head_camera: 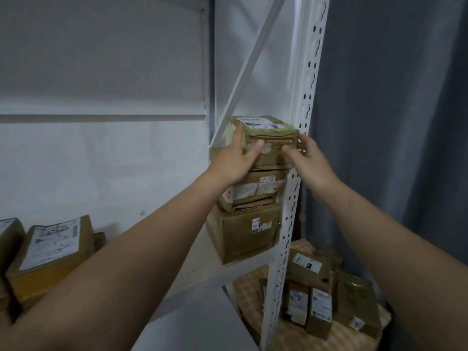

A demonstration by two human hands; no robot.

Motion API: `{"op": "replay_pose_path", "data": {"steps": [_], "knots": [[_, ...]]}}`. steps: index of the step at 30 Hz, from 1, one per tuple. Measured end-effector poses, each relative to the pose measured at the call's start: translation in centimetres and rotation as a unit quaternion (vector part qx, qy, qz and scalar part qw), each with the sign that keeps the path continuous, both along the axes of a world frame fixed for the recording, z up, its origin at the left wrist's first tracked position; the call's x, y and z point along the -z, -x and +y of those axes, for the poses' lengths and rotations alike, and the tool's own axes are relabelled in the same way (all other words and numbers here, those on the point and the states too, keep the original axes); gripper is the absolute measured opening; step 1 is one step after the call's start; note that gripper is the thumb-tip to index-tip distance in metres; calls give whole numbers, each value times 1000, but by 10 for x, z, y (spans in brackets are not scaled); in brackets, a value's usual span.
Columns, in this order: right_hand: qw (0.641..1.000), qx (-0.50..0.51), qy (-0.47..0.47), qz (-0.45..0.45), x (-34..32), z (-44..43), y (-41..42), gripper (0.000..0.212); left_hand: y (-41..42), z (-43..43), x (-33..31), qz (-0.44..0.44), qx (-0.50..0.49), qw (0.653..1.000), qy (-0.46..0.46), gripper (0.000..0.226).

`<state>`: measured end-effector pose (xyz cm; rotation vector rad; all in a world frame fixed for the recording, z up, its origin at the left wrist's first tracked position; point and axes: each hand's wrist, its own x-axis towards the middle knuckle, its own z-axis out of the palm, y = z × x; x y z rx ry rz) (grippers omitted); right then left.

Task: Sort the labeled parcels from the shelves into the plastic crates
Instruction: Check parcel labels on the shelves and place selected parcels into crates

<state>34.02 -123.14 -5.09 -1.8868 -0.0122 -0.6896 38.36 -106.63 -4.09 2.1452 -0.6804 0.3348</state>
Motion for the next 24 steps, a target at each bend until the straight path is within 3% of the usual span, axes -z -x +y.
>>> {"op": "replay_pose_path", "data": {"steps": [1, 4, 9, 13, 18, 21, 24], "knots": [[1000, -16, -14, 5, 0, 0, -2, 31, 0, -2, 1, 8, 2, 1000, 18, 71], [998, -43, -47, 1, -1, -3, -9, 52, 3, -7, 6, 9, -1, 996, 94, 64], [988, -64, -128, -58, -3, 2, -2, 31, 17, -7, 8, -11, 16, 966, 259, 33], [984, -53, -133, -106, -5, 11, 14, 19, 29, -2, 13, -3, 4, 935, 353, 33], [981, -91, -113, -126, 2, 23, 29, 20, 34, 11, 20, -7, 7, 923, 384, 42], [981, -111, -100, -126, 5, 29, 34, 24, 41, 18, 24, -21, 16, 923, 385, 36], [977, -117, -121, -133, 6, 36, 38, 15, 52, 24, 22, -7, 67, 916, 396, 28]]}}
